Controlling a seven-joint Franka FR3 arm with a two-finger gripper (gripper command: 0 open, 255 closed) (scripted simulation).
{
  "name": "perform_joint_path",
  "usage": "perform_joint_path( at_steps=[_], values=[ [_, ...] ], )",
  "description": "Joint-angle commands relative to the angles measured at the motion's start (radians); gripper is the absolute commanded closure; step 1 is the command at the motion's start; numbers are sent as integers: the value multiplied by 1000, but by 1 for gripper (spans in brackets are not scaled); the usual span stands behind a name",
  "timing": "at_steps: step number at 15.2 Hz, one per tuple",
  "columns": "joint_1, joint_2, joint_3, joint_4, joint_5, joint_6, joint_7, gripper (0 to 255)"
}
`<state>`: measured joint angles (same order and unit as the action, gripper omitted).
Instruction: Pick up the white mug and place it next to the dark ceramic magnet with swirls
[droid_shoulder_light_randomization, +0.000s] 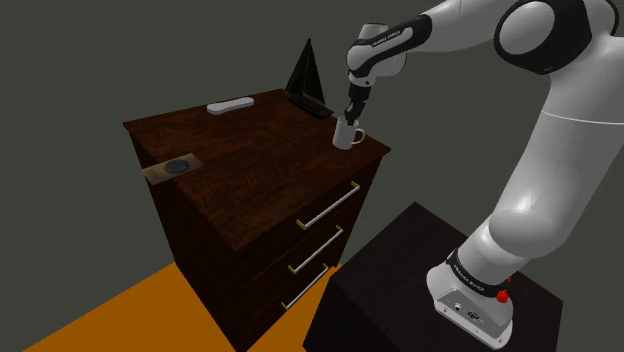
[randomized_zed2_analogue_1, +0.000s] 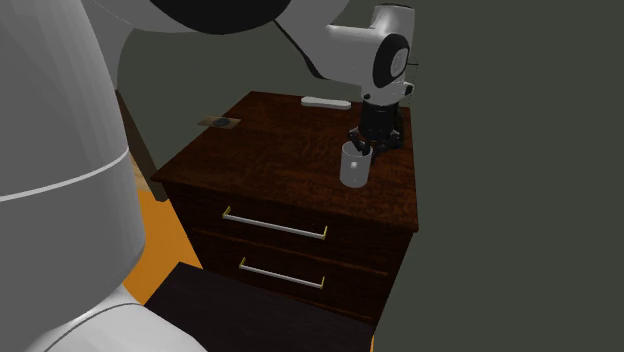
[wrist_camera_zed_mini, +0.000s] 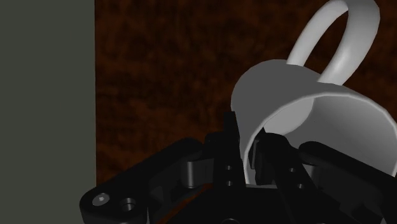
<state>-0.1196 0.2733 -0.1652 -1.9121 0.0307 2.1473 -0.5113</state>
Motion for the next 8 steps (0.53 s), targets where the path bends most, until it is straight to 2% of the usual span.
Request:
perform_joint_path(
  at_steps=[1,8],
  values=[
    [1,-10,0,9,-2,-19,2,255],
    [3,-48,-2,55,-10,-102,6,255]
  ],
)
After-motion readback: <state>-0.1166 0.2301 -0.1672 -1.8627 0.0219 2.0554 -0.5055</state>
